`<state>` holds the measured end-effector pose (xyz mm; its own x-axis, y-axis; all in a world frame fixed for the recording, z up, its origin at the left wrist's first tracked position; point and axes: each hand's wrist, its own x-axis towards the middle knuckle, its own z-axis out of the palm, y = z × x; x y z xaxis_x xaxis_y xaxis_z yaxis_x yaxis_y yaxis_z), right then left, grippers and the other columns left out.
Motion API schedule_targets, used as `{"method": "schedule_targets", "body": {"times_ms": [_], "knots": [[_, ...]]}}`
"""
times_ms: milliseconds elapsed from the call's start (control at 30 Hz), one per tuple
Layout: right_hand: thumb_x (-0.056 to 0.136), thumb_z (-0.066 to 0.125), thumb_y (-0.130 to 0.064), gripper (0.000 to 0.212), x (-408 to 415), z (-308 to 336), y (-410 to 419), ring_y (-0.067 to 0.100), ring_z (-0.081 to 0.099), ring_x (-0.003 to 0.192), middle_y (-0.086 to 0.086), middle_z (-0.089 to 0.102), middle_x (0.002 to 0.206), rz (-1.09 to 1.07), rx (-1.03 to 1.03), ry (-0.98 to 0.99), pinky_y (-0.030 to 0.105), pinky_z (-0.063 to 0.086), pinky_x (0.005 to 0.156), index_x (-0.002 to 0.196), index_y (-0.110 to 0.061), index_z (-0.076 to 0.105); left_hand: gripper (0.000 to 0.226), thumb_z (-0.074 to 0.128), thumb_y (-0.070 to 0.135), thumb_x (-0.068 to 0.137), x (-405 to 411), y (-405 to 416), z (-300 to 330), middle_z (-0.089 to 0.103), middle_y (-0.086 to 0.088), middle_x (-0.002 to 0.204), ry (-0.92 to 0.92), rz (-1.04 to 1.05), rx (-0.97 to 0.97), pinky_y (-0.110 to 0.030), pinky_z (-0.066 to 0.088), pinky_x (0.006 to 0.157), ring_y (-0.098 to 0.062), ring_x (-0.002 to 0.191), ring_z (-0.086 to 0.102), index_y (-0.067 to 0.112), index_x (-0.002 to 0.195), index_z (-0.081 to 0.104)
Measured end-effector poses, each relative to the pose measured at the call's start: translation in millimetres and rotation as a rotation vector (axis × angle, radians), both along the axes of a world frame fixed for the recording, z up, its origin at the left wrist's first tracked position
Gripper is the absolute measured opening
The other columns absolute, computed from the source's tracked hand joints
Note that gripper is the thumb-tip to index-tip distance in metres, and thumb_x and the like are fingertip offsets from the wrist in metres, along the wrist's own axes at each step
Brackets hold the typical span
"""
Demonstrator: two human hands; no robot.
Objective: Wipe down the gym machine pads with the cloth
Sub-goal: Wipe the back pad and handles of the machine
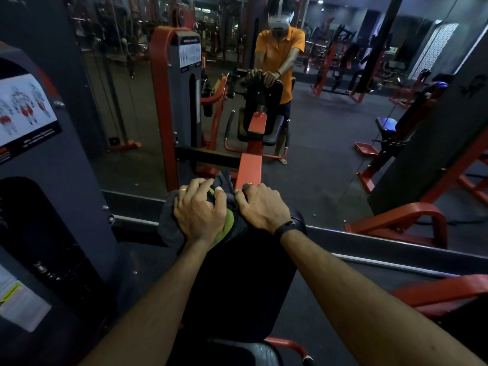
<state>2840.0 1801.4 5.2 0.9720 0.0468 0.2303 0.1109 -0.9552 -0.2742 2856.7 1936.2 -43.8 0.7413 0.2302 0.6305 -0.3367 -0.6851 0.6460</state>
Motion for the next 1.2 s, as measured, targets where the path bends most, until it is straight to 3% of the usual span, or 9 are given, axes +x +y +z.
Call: {"method": "schedule_targets", "body": {"times_ms": [767,1200], "knots": [[0.101,0.035,-0.040,0.046,-1.2,-0.1,0.9,0.039,0.062,0.086,0.020,0.067,0.094,-0.007,-0.026,-0.035,0.043,0.041,0.074,0.091,-0.006,0.064,0.038,0.052,0.038,0.086,1.1,-0.9,-2.2,0.072,-0.002,0.102,-0.030,0.007,-0.002,-0.040,0.049,0.076,-0.030,0.088,0.062,0.010,0.097,0.076],[0.103,0.035,-0.041,0.046,0.4,-1.9,-0.4,0.039,0.062,0.089,0.019,0.067,0.097,0.004,-0.039,-0.032,0.041,0.036,0.071,0.094,-0.007,0.064,0.048,0.067,0.062,0.075,4.7,-2.0,0.7,0.071,0.007,0.093,0.005,0.032,-0.086,-0.039,0.050,0.074,-0.024,0.087,0.061,0.018,0.090,0.076]]}}
